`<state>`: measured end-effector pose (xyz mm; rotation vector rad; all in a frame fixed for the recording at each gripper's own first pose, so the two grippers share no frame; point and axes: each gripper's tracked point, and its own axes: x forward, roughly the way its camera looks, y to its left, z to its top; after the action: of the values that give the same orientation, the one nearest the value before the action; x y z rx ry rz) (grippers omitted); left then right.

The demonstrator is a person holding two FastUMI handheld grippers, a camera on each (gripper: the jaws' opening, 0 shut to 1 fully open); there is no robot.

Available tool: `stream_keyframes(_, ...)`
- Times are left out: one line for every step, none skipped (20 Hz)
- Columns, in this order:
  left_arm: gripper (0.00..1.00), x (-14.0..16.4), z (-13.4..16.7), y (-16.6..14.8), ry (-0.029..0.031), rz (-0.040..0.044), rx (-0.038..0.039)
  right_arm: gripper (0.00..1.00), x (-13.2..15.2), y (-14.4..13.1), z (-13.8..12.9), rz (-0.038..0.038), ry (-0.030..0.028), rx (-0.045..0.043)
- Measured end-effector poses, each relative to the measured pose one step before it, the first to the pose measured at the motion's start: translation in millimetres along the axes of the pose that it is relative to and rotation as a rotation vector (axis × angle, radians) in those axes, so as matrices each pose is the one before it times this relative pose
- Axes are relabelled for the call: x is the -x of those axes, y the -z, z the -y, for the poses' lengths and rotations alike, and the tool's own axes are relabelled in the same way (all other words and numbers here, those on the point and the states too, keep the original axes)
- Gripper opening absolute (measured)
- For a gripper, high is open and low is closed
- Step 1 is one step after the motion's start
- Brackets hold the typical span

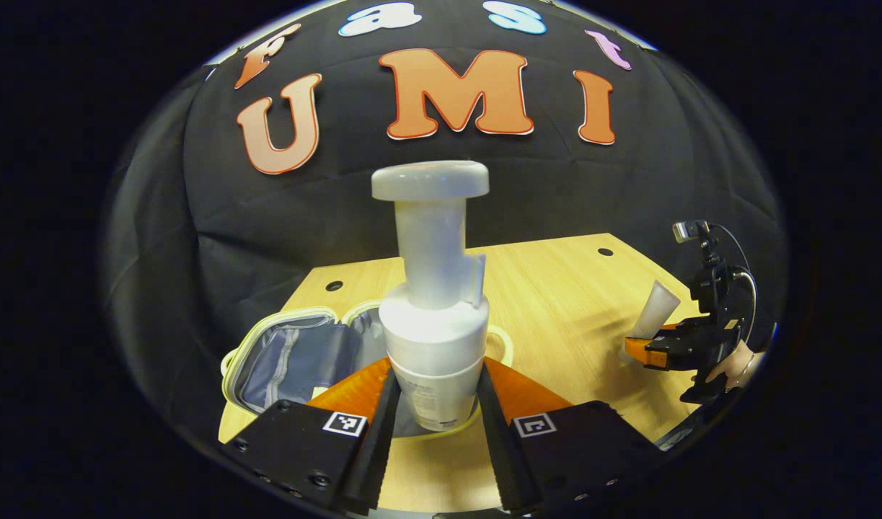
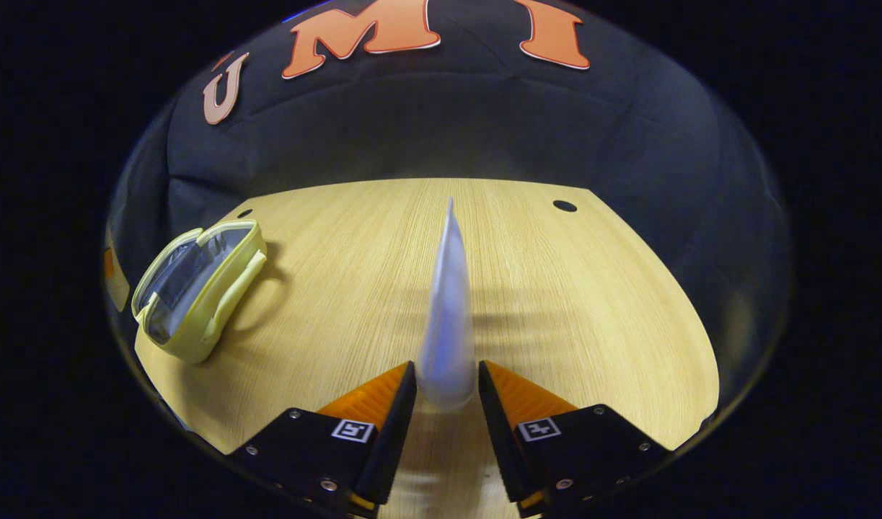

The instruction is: First open the suitcase, pack the skin care products into it, and then close the suitcase.

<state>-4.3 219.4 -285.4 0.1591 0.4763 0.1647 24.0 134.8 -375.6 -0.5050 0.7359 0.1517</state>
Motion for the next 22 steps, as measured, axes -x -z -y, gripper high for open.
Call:
stream_keyframes(0.59,-0.15,-3.56,-2.28,-0.00215,0.00700,-0.00225,0.53,-0.73,-1.14,-0.34,0.00514,0.00197,-0.00032)
stream_keyframes(0.59,1.93,-3.73,-0.08,-0.00175,-0.00405,0.00059,0.51,-1.33,-1.89,-1.18,0.00034,-0.00162,0.00854)
stream_keyframes(0.59,-0.64,-4.12,0.33,-0.00389,-0.00684,0.00935,0.48,0.13,0.31,0.48,-0.00081,0.00577,-0.00006)
stream_keyframes(0.60,-2.30,-3.37,-0.35,0.00448,0.00189,0.01326,0.45,0.22,-1.00,-0.27,-0.00617,0.00111,-0.00091)
stream_keyframes(0.59,-2.85,-3.13,-0.55,0.00335,-0.00540,0.01308,0.43,1.57,-3.04,-0.53,0.00138,0.00171,-0.00054)
stream_keyframes(0.60,-5.68,-5.82,1.36,0.00325,0.00044,0.00766,0.41,2.20,-6.33,-0.88,0.01396,-0.00052,-0.00364)
stream_keyframes(0.59,-5.36,-6.34,-2.38,0.00543,0.00132,-0.00274,0.36,3.09,-9.31,-0.84,0.02312,-0.00012,-0.00430)
stream_keyframes(0.59,-4.55,-7.59,-2.26,0.00229,-0.00817,-0.00749,0.40,4.56,-8.64,-1.35,0.01536,0.00352,-0.01076)
stream_keyframes(0.60,-3.49,-7.14,-0.61,0.00379,-0.01921,-0.00843,0.40,5.49,-5.81,-2.72,0.00629,0.00113,-0.02302)
stream_keyframes(0.60,-1.88,-7.26,-1.83,0.01126,-0.02250,-0.00012,0.40,5.88,-6.83,-6.01,0.00521,-0.01077,-0.03139)
stream_keyframes(0.60,-0.42,-4.78,-2.41,0.02515,-0.02403,0.00363,0.40,5.07,-2.56,-9.55,-0.00268,-0.02166,-0.02316)
stream_keyframes(0.60,-1.51,-3.93,-5.46,0.02862,-0.01291,0.00055,0.40,4.10,-4.42,-7.17,-0.00133,-0.01723,-0.01191)
stream_keyframes(0.60,-1.49,-5.50,-2.93,0.02494,-0.02049,-0.00948,0.36,3.16,-4.21,-3.60,0.00008,-0.00797,-0.00445)
stream_keyframes(0.60,-3.76,-5.75,-0.94,0.01846,-0.03316,-0.01592,0.40,3.29,-4.99,-4.55,0.00513,-0.00644,-0.00016)
stream_keyframes(0.60,-5.48,-6.47,1.41,0.01562,-0.03646,-0.01859,0.40,3.55,-4.46,-4.63,0.00947,-0.00443,-0.00435)
stream_keyframes(0.60,-5.26,-4.83,2.48,0.01920,-0.04706,-0.01406,0.40,3.71,-5.22,-4.20,0.00690,-0.00687,-0.01020)
stream_keyframes(0.60,-4.95,-4.30,4.47,0.02192,-0.05171,-0.00617,0.40,4.67,-2.74,-4.71,0.00422,-0.00642,-0.01494)
stream_keyframes(0.60,-6.98,-2.97,3.91,0.02224,-0.04580,-0.00194,0.40,3.61,-3.01,-4.27,0.00135,-0.00625,-0.01346)
stream_keyframes(0.60,-7.96,-4.59,4.82,0.01983,-0.04561,0.00179,0.40,3.32,-1.36,-2.91,0.00002,0.00072,-0.01606)
stream_keyframes(0.60,-8.76,-2.97,5.46,0.01954,-0.04723,0.00423,0.40,3.37,-1.23,-3.13,0.00127,0.00185,-0.01905)
stream_keyframes(0.60,-8.10,-0.21,4.16,0.01849,-0.04209,0.00485,0.40,3.58,-1.21,-3.55,0.00260,-0.00077,-0.01974)
stream_keyframes(0.60,-9.85,-3.40,5.65,0.01722,-0.04621,0.00669,0.40,3.64,-0.65,-2.40,-0.00171,-0.00149,-0.01448)
